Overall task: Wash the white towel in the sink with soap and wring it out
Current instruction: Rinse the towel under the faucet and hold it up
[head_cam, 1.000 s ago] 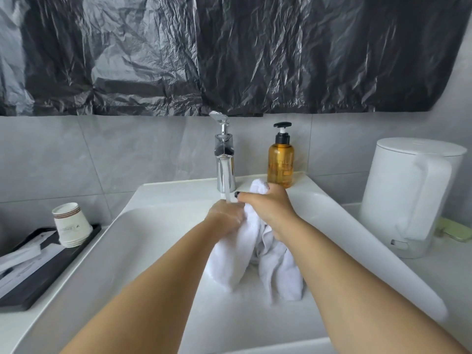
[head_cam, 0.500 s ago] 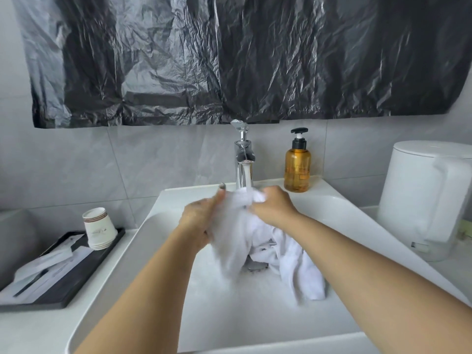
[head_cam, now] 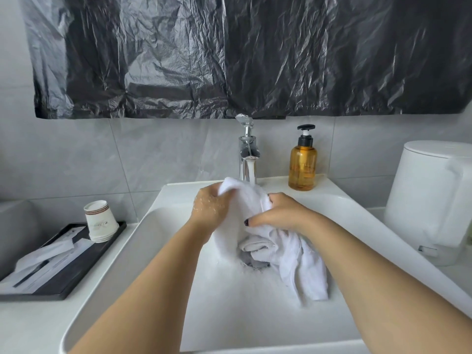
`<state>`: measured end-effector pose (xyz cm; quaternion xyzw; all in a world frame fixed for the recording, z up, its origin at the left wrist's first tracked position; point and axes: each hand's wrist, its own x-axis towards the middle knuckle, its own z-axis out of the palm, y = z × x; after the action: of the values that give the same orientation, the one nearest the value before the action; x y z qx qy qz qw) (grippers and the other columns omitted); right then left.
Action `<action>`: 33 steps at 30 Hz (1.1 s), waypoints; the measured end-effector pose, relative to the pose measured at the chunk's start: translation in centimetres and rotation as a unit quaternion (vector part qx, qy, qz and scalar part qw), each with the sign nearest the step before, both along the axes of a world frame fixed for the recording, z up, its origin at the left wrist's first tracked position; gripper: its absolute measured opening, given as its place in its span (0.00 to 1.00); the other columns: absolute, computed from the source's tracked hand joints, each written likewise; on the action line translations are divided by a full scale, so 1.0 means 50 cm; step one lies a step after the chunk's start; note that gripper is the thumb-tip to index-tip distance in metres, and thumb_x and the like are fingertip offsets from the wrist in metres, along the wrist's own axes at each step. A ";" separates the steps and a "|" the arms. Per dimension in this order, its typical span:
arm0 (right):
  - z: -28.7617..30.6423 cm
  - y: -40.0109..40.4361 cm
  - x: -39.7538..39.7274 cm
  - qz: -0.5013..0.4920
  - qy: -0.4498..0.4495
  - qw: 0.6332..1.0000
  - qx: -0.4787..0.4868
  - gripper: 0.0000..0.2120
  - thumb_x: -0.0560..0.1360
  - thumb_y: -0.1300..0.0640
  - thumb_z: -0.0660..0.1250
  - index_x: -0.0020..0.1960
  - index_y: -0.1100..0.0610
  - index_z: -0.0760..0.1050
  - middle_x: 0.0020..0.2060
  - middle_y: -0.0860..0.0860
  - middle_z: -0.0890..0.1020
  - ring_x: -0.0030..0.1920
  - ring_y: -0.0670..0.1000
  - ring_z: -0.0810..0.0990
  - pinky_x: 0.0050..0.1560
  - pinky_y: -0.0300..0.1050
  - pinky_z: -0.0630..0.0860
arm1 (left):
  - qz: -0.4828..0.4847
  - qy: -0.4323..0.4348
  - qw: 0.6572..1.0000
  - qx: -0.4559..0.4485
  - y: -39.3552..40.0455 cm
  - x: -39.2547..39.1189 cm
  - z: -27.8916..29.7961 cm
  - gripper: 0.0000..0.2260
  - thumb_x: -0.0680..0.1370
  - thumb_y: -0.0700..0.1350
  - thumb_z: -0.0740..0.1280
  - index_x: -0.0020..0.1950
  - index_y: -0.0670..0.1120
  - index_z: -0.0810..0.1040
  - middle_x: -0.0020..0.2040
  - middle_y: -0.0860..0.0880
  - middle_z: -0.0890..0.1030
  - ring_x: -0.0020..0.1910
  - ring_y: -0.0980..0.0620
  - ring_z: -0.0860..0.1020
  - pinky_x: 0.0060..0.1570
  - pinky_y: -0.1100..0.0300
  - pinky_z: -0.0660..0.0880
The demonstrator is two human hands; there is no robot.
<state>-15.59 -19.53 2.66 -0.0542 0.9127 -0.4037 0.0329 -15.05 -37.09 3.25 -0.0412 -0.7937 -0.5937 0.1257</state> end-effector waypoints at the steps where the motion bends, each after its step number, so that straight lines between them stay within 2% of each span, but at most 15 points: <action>1: -0.004 -0.004 -0.001 0.009 0.004 0.999 0.041 0.19 0.63 0.46 0.78 0.49 0.53 0.77 0.44 0.48 0.80 0.45 0.49 0.80 0.43 0.44 0.75 | 0.015 0.012 1.000 0.011 0.000 -0.001 0.002 0.08 0.81 0.49 0.66 0.45 0.50 0.82 0.41 0.52 0.81 0.41 0.52 0.76 0.41 0.59 0.72; 3: -0.005 -0.003 -0.003 0.006 0.026 0.996 0.082 0.15 0.66 0.50 0.76 0.48 0.54 0.76 0.47 0.50 0.80 0.46 0.50 0.79 0.41 0.42 0.75 | 0.034 0.028 0.998 0.034 -0.002 0.005 0.008 0.09 0.80 0.47 0.64 0.44 0.49 0.82 0.40 0.51 0.81 0.39 0.52 0.76 0.41 0.58 0.72; 5: 0.004 0.010 -0.007 -0.006 0.036 0.998 0.044 0.11 0.68 0.53 0.74 0.42 0.55 0.73 0.41 0.51 0.78 0.40 0.50 0.77 0.35 0.41 0.70 | 0.047 0.031 0.996 0.073 -0.005 0.008 0.013 0.08 0.78 0.47 0.65 0.43 0.47 0.82 0.37 0.51 0.80 0.38 0.51 0.76 0.39 0.58 0.72; 7: 0.020 0.020 -0.006 -0.004 0.035 0.998 -0.046 0.13 0.67 0.52 0.76 0.39 0.56 0.74 0.35 0.49 0.76 0.35 0.50 0.76 0.34 0.41 0.68 | 0.080 0.039 0.988 0.124 -0.006 0.008 0.022 0.09 0.76 0.45 0.68 0.36 0.46 0.80 0.31 0.53 0.77 0.33 0.51 0.73 0.35 0.60 0.70; 10: 0.046 0.019 0.002 -0.013 0.057 0.979 -0.195 0.23 0.56 0.52 0.76 0.44 0.67 0.79 0.35 0.53 0.79 0.39 0.53 0.78 0.41 0.45 0.69 | 0.091 0.058 0.977 0.183 -0.010 0.008 0.034 0.17 0.76 0.41 0.68 0.26 0.48 0.74 0.26 0.55 0.69 0.28 0.53 0.67 0.30 0.62 0.64; 11: 0.054 0.019 0.004 -0.024 0.073 0.965 -0.250 0.21 0.55 0.54 0.75 0.43 0.67 0.79 0.36 0.55 0.79 0.39 0.54 0.78 0.42 0.46 0.69 | 0.068 0.060 0.980 0.179 -0.012 0.010 0.034 0.18 0.76 0.41 0.68 0.25 0.48 0.73 0.26 0.55 0.69 0.27 0.53 0.67 0.29 0.63 0.64; 13: 0.067 0.028 0.003 -0.050 0.099 0.930 -0.350 0.10 0.58 0.61 0.72 0.39 0.62 0.80 0.36 0.57 0.80 0.40 0.55 0.78 0.43 0.47 0.70 | 0.009 0.055 0.992 0.110 -0.016 0.015 0.025 0.12 0.72 0.44 0.70 0.30 0.46 0.75 0.30 0.49 0.70 0.31 0.52 0.67 0.31 0.61 0.63; 15: 0.065 0.039 -0.004 -0.083 0.102 0.912 -0.387 0.08 0.62 0.63 0.69 0.41 0.59 0.81 0.38 0.55 0.82 0.42 0.56 0.80 0.45 0.47 0.73 | -0.064 0.019 0.998 0.004 -0.013 0.020 0.010 0.12 0.66 0.51 0.72 0.35 0.43 0.76 0.34 0.47 0.70 0.35 0.51 0.67 0.37 0.57 0.64; 18: 0.046 0.040 -0.008 -0.109 0.087 0.931 -0.337 0.18 0.59 0.58 0.66 0.46 0.66 0.79 0.38 0.55 0.78 0.44 0.56 0.77 0.46 0.48 0.70 | -0.161 -0.078 0.974 -0.138 -0.004 0.022 0.000 0.13 0.63 0.57 0.75 0.32 0.48 0.79 0.32 0.56 0.76 0.33 0.55 0.73 0.40 0.59 0.69; 20: 0.037 0.039 -0.010 -0.129 0.091 0.932 -0.327 0.09 0.60 0.59 0.66 0.38 0.62 0.76 0.37 0.54 0.75 0.43 0.56 0.75 0.46 0.48 0.69 | -0.176 -0.145 0.944 -0.237 0.000 0.026 -0.004 0.15 0.65 0.58 0.79 0.34 0.50 0.79 0.31 0.58 0.78 0.33 0.58 0.76 0.39 0.64 0.72; 22: 0.035 0.043 -0.009 -0.138 0.096 0.935 -0.311 0.05 0.59 0.58 0.65 0.35 0.58 0.73 0.36 0.53 0.72 0.41 0.54 0.71 0.44 0.48 0.67 | -0.168 -0.122 0.935 -0.287 -0.002 0.022 -0.012 0.14 0.71 0.54 0.77 0.33 0.51 0.75 0.29 0.59 0.73 0.32 0.57 0.73 0.34 0.67 0.68; 25: 0.030 0.039 0.000 -0.065 0.063 0.969 -0.229 0.09 0.59 0.56 0.67 0.38 0.58 0.78 0.34 0.51 0.75 0.39 0.51 0.73 0.42 0.45 0.67 | -0.159 -0.001 0.976 -0.149 0.001 0.014 -0.015 0.03 0.77 0.47 0.68 0.46 0.52 0.80 0.41 0.58 0.80 0.43 0.57 0.77 0.45 0.68 0.73; 27: 0.020 0.027 0.006 0.009 0.011 0.982 -0.188 0.11 0.61 0.52 0.72 0.42 0.55 0.80 0.36 0.46 0.79 0.43 0.48 0.78 0.45 0.44 0.71 | -0.090 0.034 0.993 -0.064 0.004 0.014 -0.009 0.06 0.82 0.44 0.63 0.50 0.49 0.81 0.45 0.54 0.81 0.46 0.55 0.78 0.48 0.64 0.74; 30: 0.007 0.006 0.005 0.078 -0.009 0.984 -0.161 0.25 0.60 0.42 0.78 0.54 0.50 0.80 0.49 0.47 0.85 0.53 0.48 0.82 0.59 0.47 0.77 | -0.034 0.019 0.999 0.034 0.006 0.014 0.005 0.09 0.82 0.45 0.62 0.48 0.46 0.80 0.43 0.46 0.81 0.42 0.49 0.79 0.45 0.54 0.76; 33: 0.014 -0.002 0.006 0.089 0.039 0.985 -0.144 0.18 0.68 0.47 0.77 0.56 0.50 0.81 0.50 0.49 0.86 0.53 0.49 0.83 0.62 0.53 0.77 | -0.006 0.066 0.995 0.071 0.012 0.022 0.022 0.07 0.82 0.44 0.64 0.48 0.43 0.80 0.41 0.46 0.80 0.38 0.54 0.79 0.39 0.59 0.76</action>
<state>-15.31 -19.65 3.36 -0.1556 0.8370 -0.5241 0.0247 -13.94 -36.49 4.33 -0.0757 -0.7390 -0.6457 0.1767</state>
